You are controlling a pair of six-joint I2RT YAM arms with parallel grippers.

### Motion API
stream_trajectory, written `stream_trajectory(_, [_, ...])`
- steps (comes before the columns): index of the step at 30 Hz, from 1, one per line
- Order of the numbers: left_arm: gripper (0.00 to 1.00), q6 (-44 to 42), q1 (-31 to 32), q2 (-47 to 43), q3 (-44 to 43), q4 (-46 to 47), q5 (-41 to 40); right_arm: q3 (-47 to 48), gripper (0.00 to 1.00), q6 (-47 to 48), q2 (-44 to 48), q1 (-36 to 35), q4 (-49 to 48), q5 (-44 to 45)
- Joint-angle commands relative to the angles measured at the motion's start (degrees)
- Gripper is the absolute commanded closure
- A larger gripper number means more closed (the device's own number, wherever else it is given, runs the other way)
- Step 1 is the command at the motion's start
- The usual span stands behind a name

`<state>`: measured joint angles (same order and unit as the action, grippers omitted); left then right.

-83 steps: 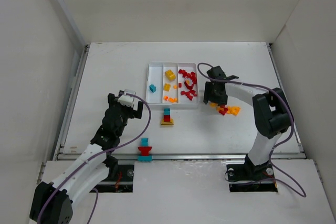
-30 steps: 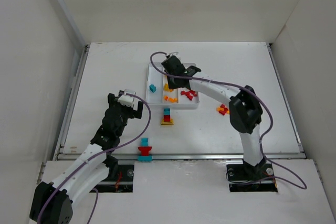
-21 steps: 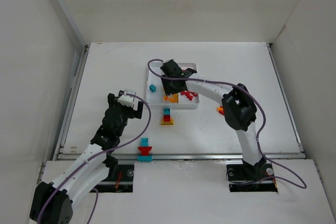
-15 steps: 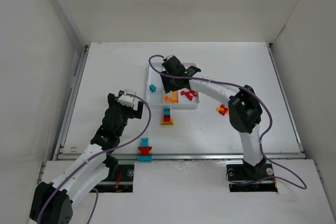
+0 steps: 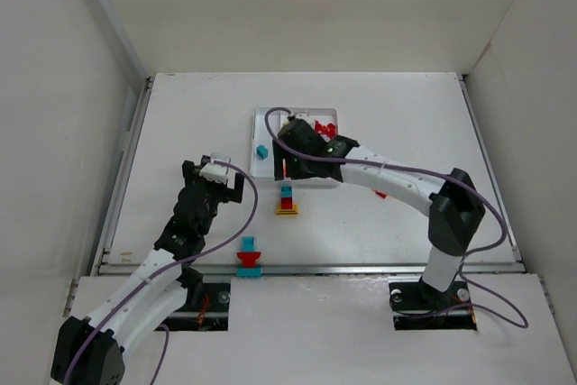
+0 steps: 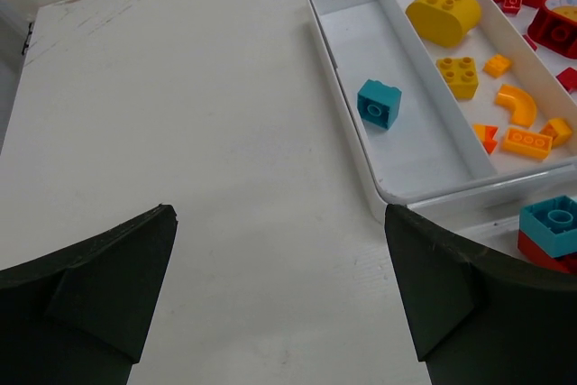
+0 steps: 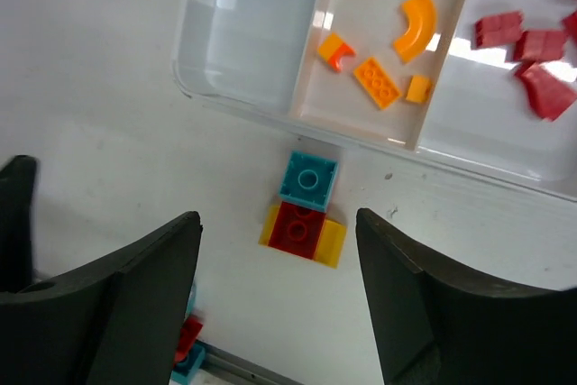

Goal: Sort the legos into containers by color

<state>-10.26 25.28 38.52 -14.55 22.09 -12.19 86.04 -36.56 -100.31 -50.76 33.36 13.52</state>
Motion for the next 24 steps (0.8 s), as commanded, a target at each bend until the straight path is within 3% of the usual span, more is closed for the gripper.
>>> stream_trajectory(1, [0.0, 0.33, -0.23, -1.61, 0.31, 4.01, -0.56, -0.87, 0.26, -4.66, -3.57, -1.44, 1.35, 0.19])
stream_trajectory(14, [0.0, 0.33, -1.28, -1.7, 0.31, 3.49, -0.03, 5.98, 0.32, -6.42, -14.46, -1.97, 1.79, 4.24])
stream_trajectory(24, [0.0, 0.86, -1.28, -1.7, 0.31, 3.49, 1.2, 5.28, 0.38, -8.27, -15.53, -2.5, 1.88, 5.55])
